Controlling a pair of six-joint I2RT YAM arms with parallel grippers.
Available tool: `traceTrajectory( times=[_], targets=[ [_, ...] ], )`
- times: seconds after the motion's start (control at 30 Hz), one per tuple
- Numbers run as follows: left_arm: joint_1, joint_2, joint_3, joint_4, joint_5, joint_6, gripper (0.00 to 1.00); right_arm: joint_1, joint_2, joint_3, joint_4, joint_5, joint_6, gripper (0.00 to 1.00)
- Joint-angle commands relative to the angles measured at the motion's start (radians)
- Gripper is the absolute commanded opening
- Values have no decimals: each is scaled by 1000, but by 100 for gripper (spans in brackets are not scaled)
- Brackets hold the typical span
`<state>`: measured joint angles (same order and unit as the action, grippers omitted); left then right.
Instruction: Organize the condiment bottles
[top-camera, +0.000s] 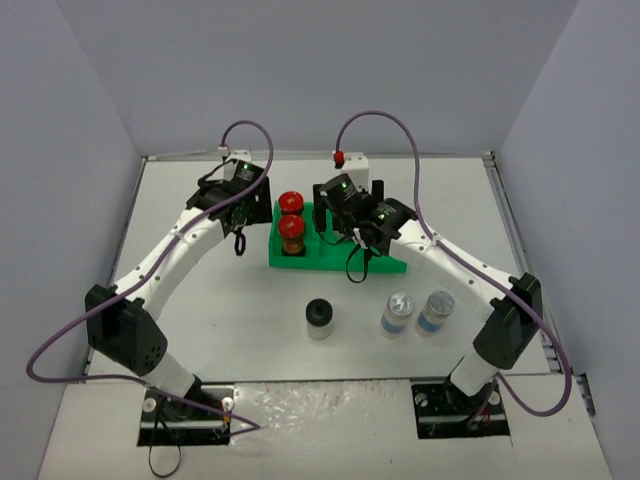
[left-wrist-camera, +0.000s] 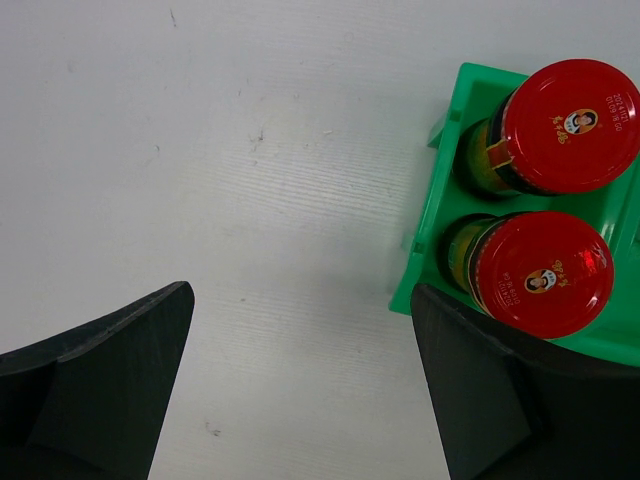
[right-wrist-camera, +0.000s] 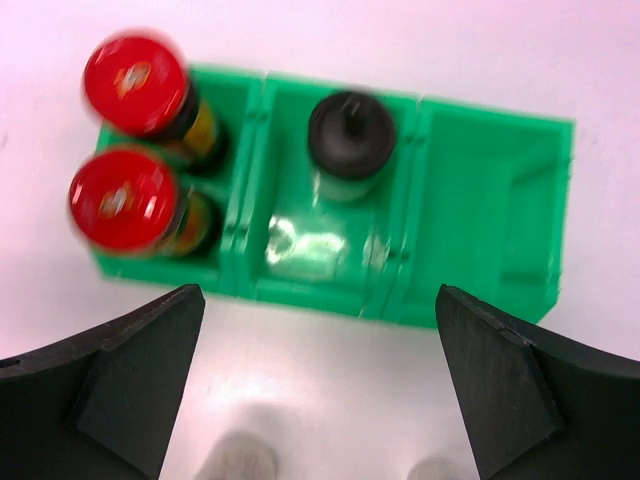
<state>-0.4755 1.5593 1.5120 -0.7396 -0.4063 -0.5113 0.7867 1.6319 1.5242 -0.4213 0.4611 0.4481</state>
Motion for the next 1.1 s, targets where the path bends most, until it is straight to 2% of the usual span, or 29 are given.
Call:
traceTrajectory(
  times=[0.0, 0.27, 0.43, 0.73, 1.07],
  targets=[
    [13, -65, 29, 7, -47, -21, 88, 115, -68, -130, -37, -88, 66, 98],
    [23, -84, 37, -10, -54, -21, 88, 218, -124, -284, -45, -123, 140, 98],
    [25, -88, 19, -12, -49, -26, 88, 253, -102, -331, -44, -139, 156, 97],
    [23, -82, 4, -12, -47, -29, 88, 344, -25, -276, -45, -126, 176, 97],
    [25, -76, 5, -13, -46, -20, 88, 374, 10, -259, -58, -143, 186, 97]
  ],
)
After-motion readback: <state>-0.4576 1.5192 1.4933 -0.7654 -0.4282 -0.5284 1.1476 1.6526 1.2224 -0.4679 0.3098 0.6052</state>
